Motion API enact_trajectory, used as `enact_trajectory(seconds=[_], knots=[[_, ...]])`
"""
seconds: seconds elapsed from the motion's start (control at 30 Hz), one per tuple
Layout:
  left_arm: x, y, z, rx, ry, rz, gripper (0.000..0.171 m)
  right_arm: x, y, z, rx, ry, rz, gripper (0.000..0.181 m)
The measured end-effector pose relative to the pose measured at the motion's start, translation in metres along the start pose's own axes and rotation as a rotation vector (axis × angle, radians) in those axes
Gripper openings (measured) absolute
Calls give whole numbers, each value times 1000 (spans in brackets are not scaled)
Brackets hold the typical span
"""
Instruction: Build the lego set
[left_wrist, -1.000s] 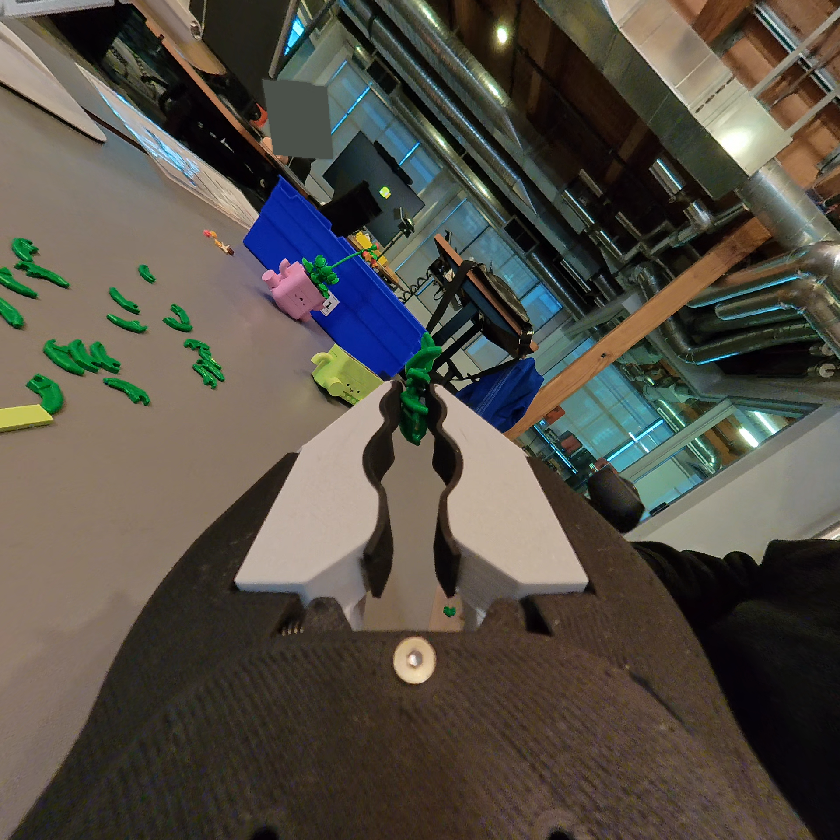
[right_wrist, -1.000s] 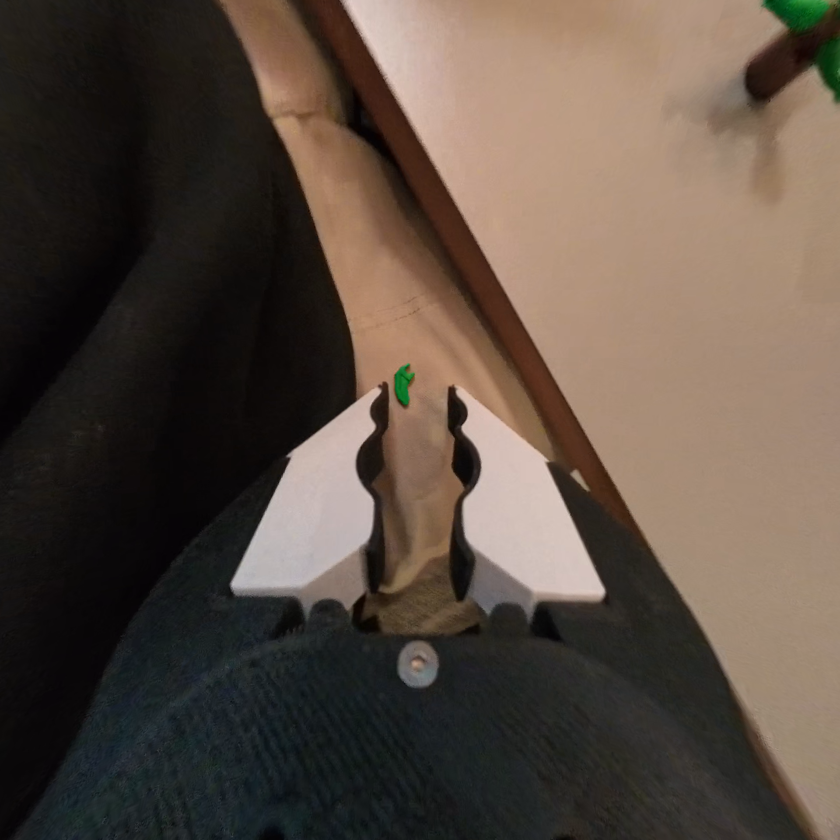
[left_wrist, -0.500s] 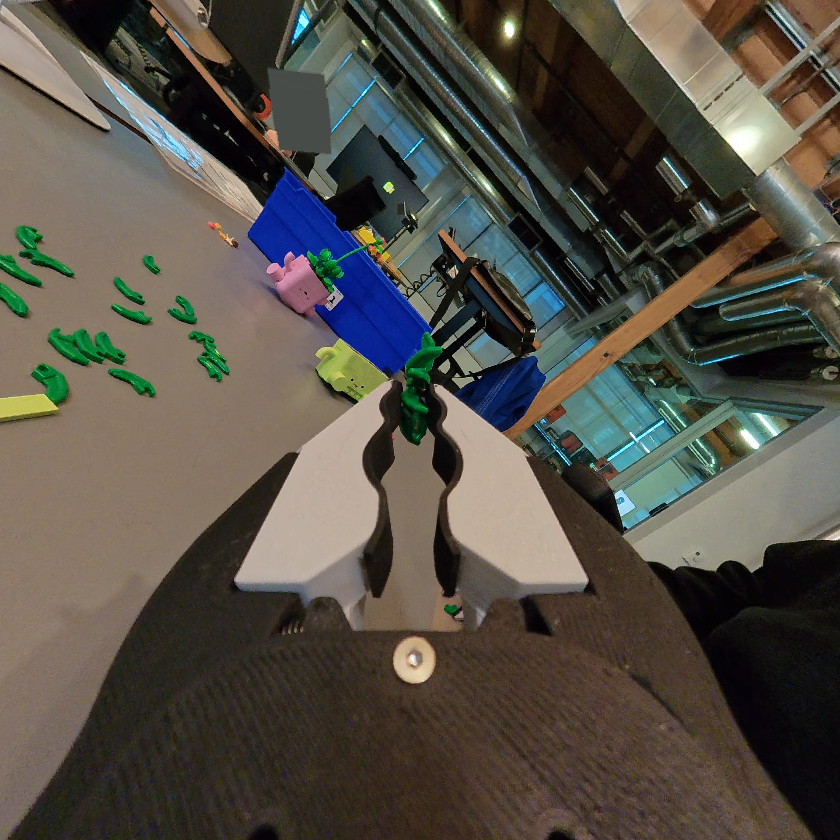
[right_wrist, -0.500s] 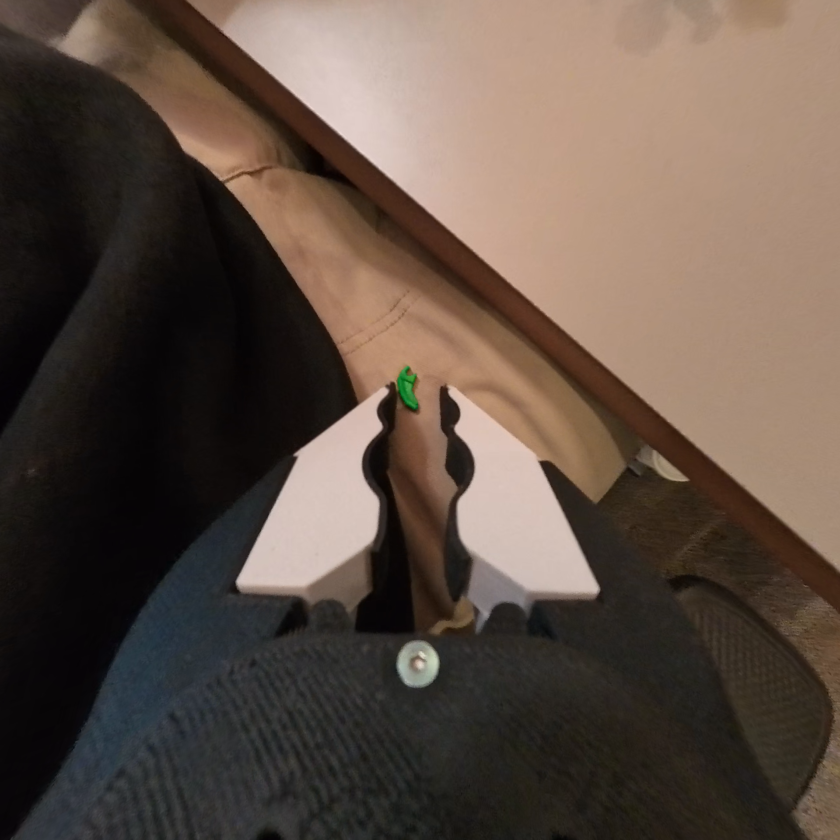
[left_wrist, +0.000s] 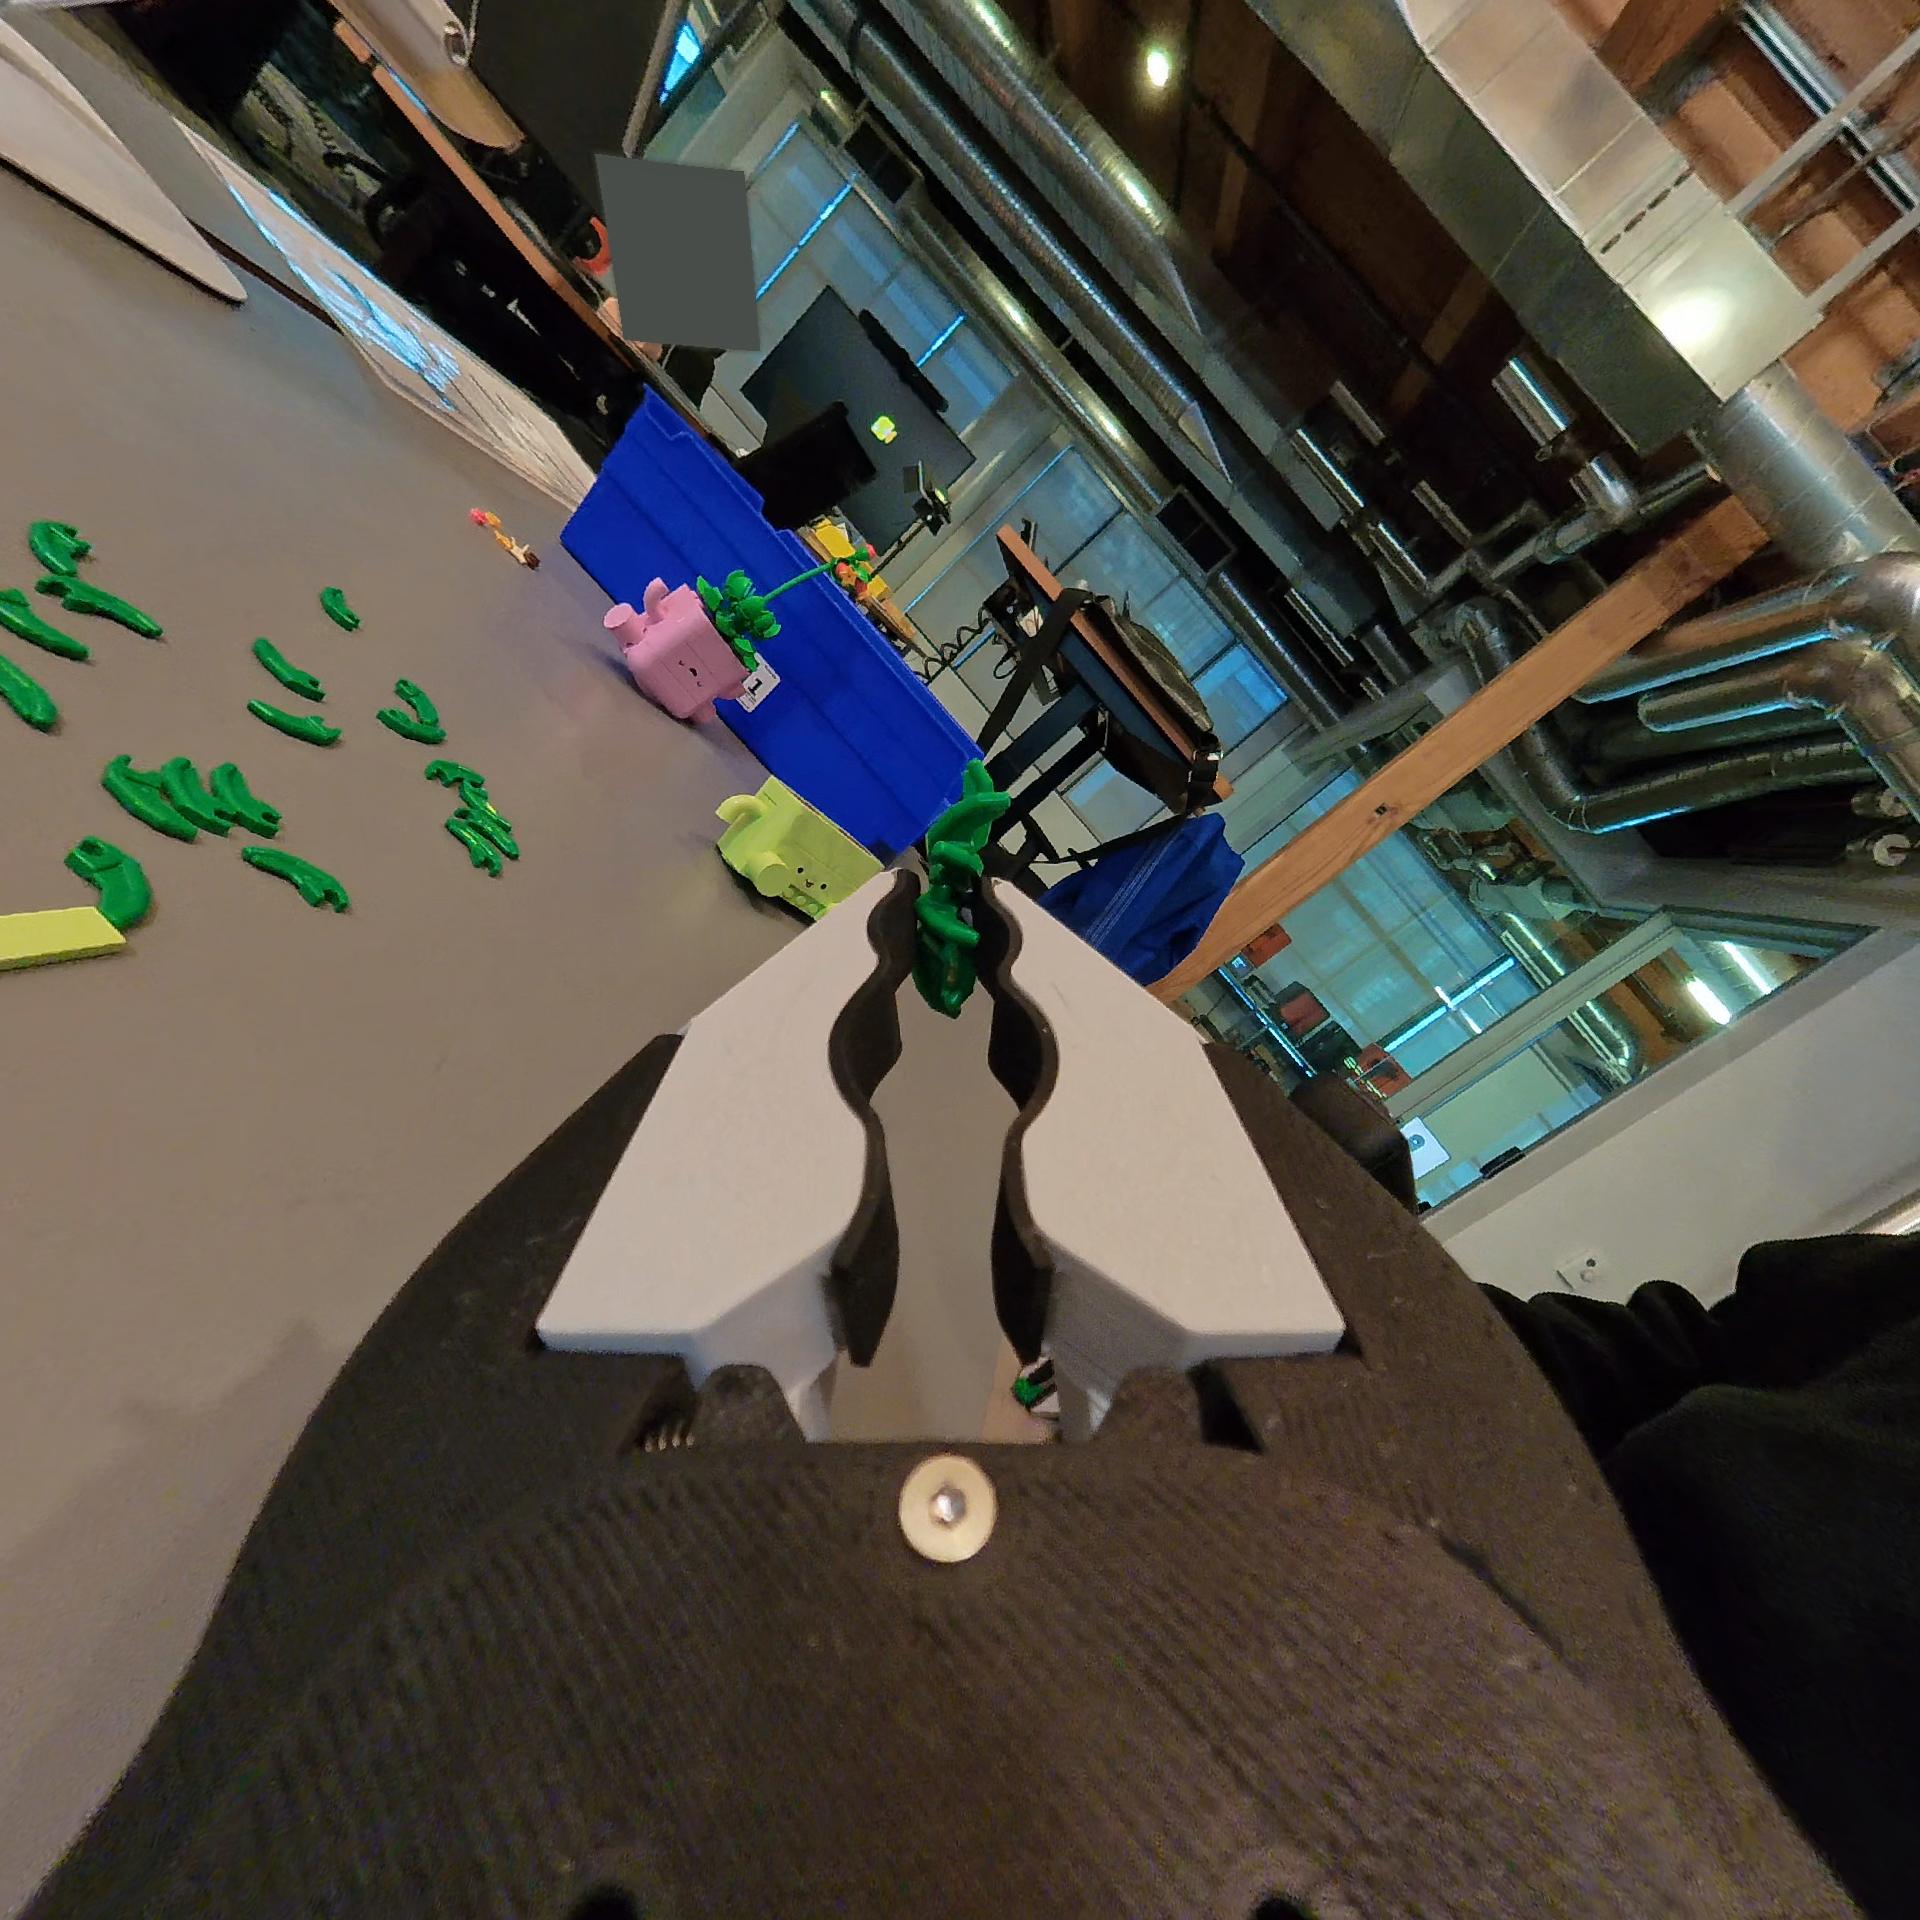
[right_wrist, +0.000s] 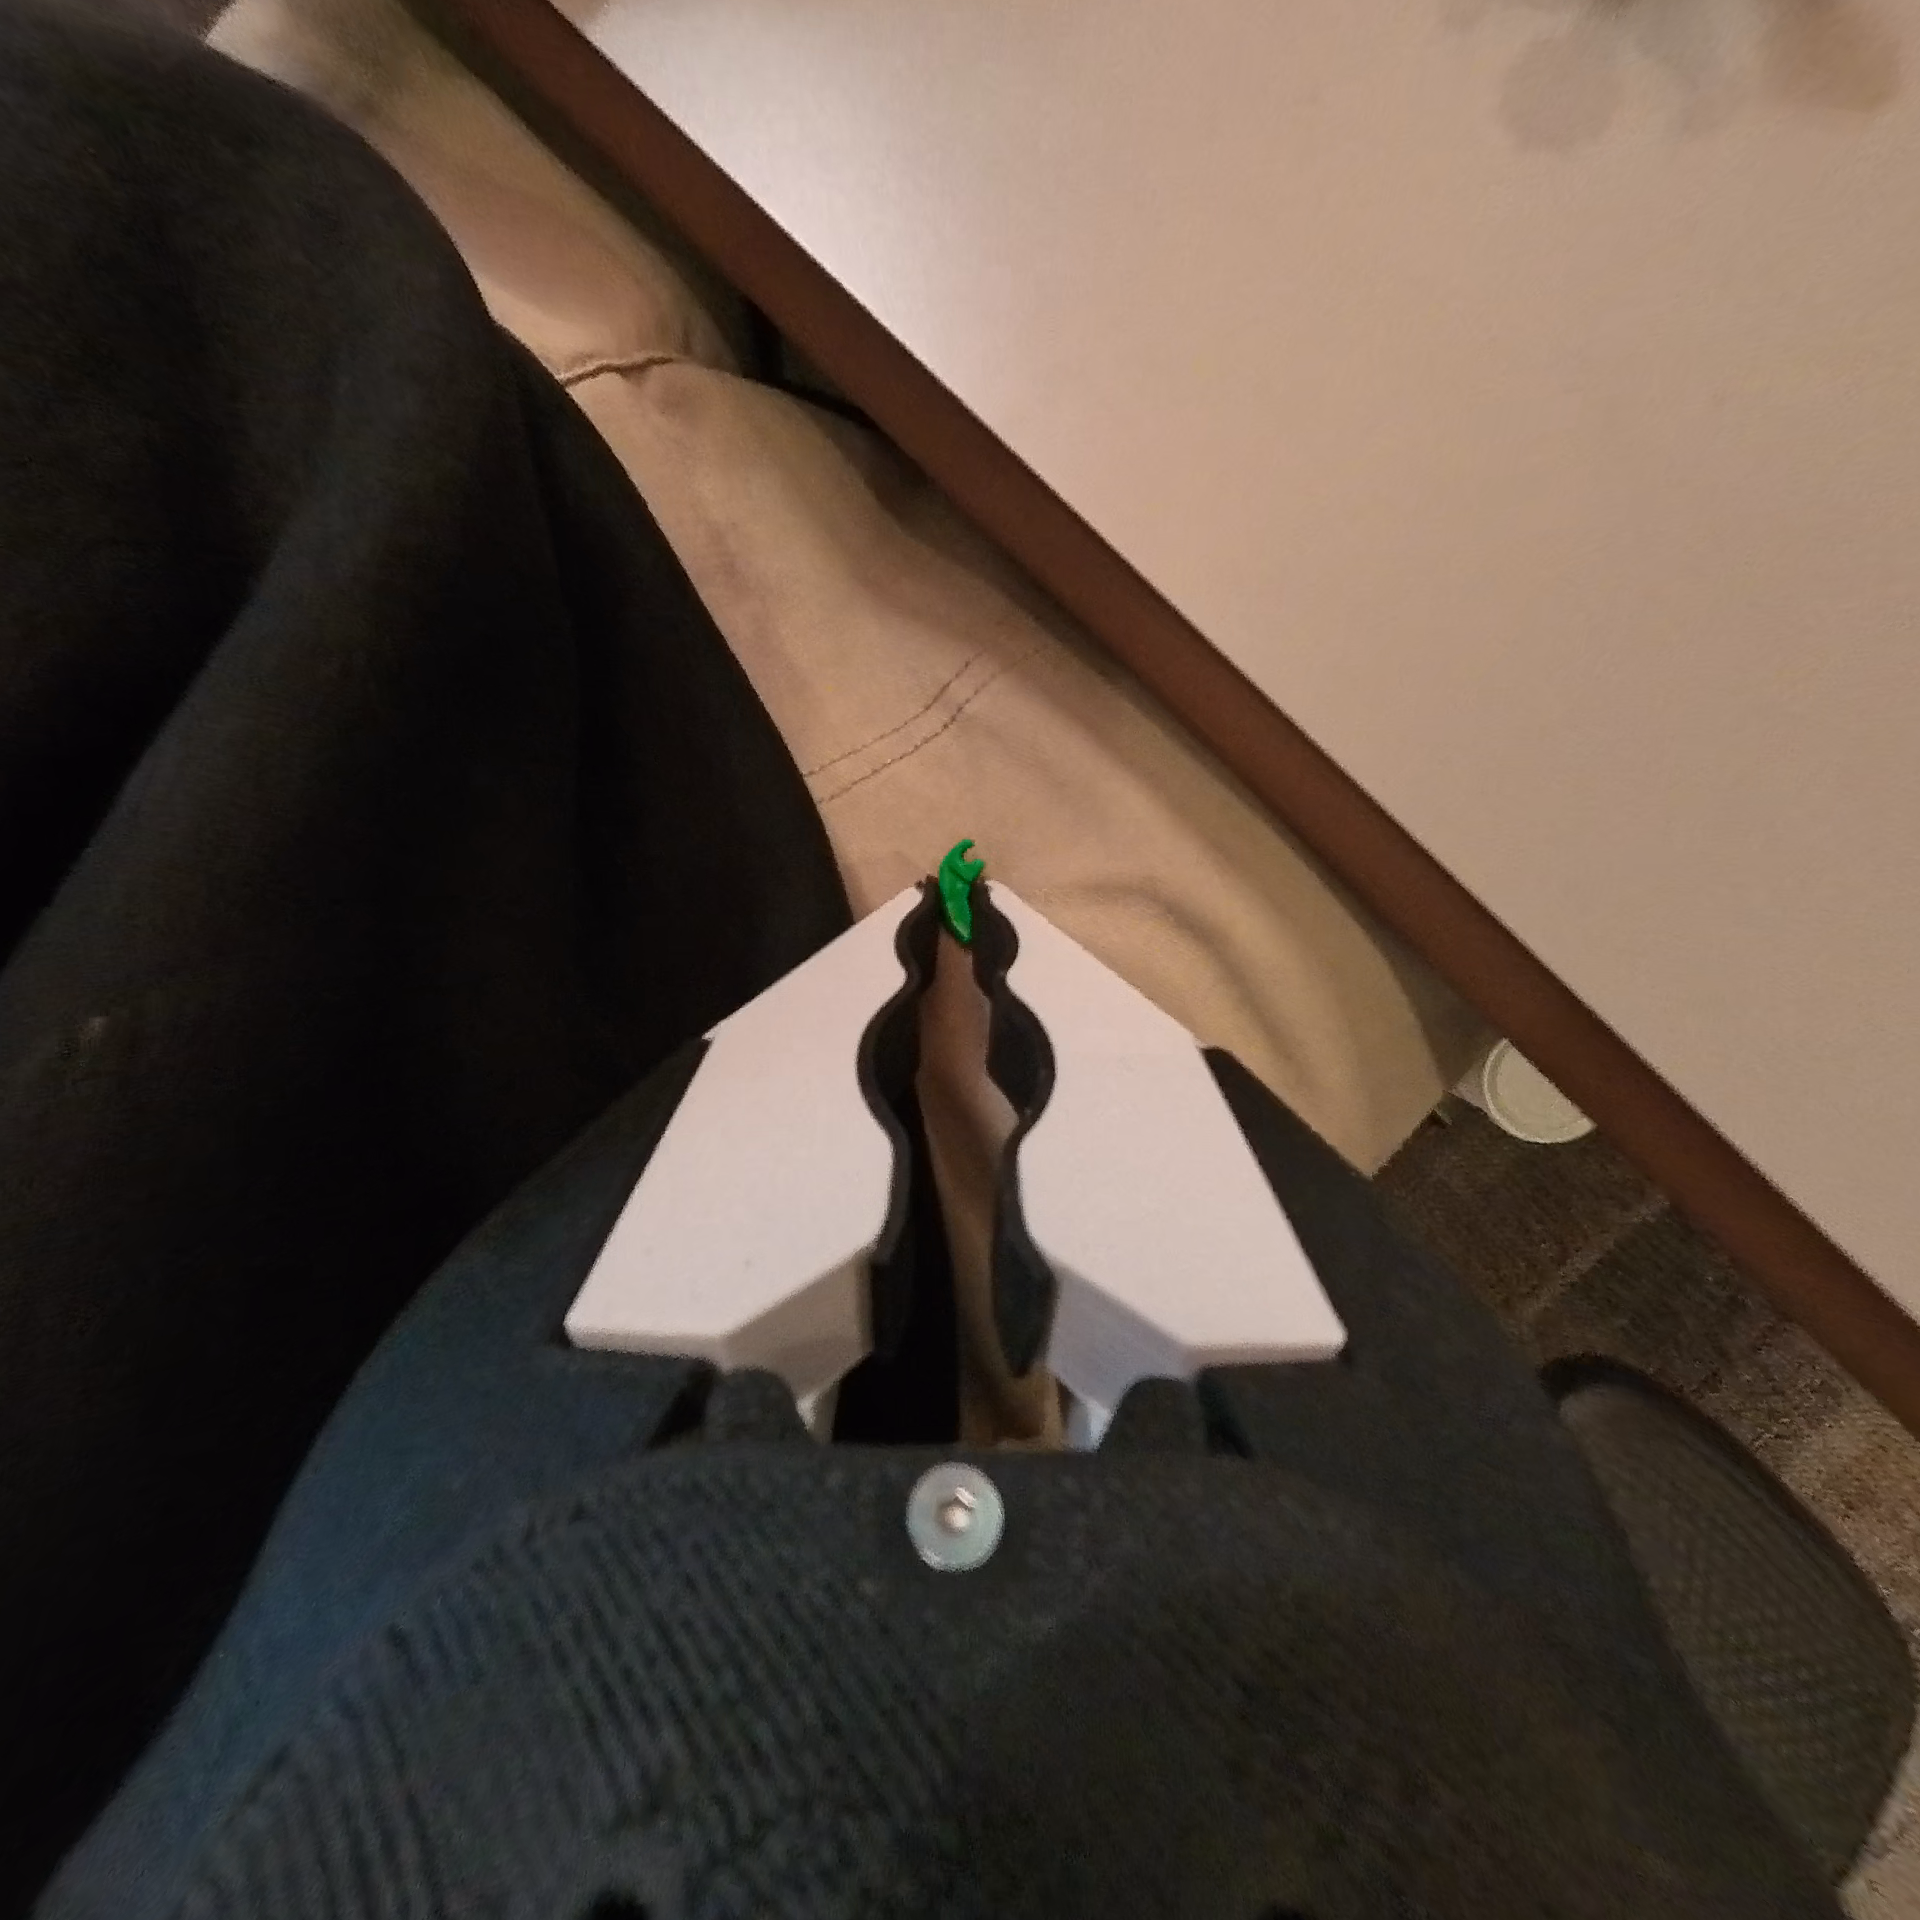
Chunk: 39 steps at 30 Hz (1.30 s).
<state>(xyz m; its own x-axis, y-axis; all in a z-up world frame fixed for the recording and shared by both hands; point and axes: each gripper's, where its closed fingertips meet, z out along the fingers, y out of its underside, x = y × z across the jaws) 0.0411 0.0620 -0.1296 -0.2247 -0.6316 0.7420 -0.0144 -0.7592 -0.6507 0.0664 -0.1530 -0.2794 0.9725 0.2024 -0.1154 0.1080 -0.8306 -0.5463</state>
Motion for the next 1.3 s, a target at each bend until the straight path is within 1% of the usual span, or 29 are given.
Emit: enact_trajectory(seconds=[0.1,0.23,0.3,0.37,0.43,0.57,0.6,0.8,0.97,1.07,1.2,1.3], knots=[[0,1,1,-4,2,-3,8,3,-8,-6,12,37,-82,5],[0,5,3,-15,7,-10,8,21,-48,-27,65,144,-232,5],[1,6,4,-21,11,-13,8,33,-65,-29,68,149,-229,5],[2,8,5,-25,10,-10,8,40,-76,-25,74,112,-188,5],[1,8,5,-24,8,-8,8,45,-69,-14,7,71,-125,5],[0,6,4,-21,6,-11,8,44,-70,-14,25,2,13,6],[0,6,4,-21,8,-15,8,44,-68,-15,17,1,23,11],[0,7,4,-21,19,-32,8,38,-59,-17,12,6,-15,15],[1,8,5,-24,19,-30,8,39,-61,-15,26,51,-120,15],[1,8,5,-24,18,-29,8,38,-62,-14,19,30,-141,15],[1,8,5,-24,19,-25,8,33,-62,-14,19,-9,-178,22],[1,8,5,-25,19,-28,8,30,-63,-13,31,-29,-203,22]])
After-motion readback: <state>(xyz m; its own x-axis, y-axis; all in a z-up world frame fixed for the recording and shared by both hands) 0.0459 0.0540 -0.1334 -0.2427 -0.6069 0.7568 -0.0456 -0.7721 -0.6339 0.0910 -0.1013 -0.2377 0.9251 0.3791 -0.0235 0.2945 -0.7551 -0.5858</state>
